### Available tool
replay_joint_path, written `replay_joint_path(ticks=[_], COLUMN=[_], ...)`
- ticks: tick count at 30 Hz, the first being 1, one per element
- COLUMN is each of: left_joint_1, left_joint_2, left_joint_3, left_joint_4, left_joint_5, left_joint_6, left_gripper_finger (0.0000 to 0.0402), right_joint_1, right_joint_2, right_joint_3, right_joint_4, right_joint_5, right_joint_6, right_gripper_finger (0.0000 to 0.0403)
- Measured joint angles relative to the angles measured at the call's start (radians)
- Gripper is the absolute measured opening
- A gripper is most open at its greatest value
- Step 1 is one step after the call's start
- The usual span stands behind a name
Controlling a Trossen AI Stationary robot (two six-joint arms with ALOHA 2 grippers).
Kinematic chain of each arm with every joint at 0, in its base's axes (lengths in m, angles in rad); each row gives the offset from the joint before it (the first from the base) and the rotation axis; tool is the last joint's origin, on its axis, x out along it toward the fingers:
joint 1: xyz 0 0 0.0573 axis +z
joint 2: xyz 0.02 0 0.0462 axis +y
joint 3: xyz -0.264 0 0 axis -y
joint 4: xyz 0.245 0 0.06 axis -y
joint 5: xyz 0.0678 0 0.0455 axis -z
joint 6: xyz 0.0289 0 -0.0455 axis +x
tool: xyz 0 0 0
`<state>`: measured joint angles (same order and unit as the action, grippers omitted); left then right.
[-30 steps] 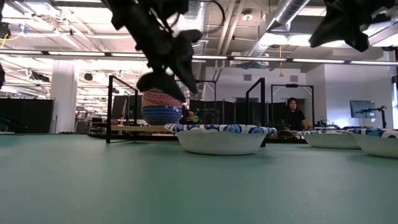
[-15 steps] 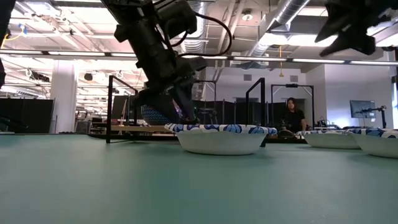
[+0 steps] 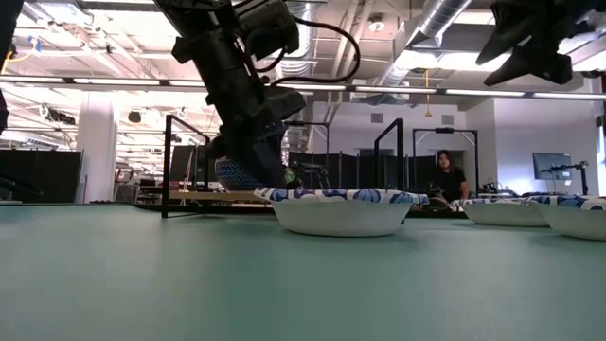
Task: Place and stack bowls onto a shelf
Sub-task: Put the white blue bowl on the shelf
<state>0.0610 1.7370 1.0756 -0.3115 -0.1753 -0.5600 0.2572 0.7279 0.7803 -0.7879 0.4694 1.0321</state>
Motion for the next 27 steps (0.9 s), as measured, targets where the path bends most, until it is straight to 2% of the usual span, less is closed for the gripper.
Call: replay_joint_path(ticks=[4, 9, 12, 15, 19, 27], left_joint_1=[0.0, 0.008, 0.015, 0.017, 0.014, -0.005], left_joint_2=[0.0, 0.0, 0.0, 0.004, 0.029, 0.077], left_joint_3=[0.0, 0.0, 0.0, 0.0, -0.001, 0.002], left_joint_4=[0.031, 0.068, 0.062, 0.054, 0.06, 0.096], left_joint_5=[0.008, 0.065, 0.067, 0.038, 0.032, 0.043], left_joint_6=[-0.001, -0.011, -0.017, 0.002, 0.011, -0.009], left_gripper_finger=[0.0061, 0.011, 0.0144, 0.0158, 0.0134, 0.0042], right_joint_1=[0.013, 0.025, 0.025, 0.024, 0.024, 0.044], right_joint_2=[0.011, 0.017, 0.02, 0.019, 0.029, 0.127], right_joint_3=[0.0, 0.0, 0.0, 0.0, 0.0, 0.0], right_joint_4=[0.029, 0.027, 0.026, 0.026, 0.025, 0.014], right_joint_5=[0.001, 0.001, 0.0, 0.0, 0.0, -0.061], right_joint_6=[0.0, 0.012, 0.017, 0.031, 0.04, 0.08], right_gripper_finger=[0.0192, 0.0189, 0.0189, 0.0189, 0.0189, 0.0189])
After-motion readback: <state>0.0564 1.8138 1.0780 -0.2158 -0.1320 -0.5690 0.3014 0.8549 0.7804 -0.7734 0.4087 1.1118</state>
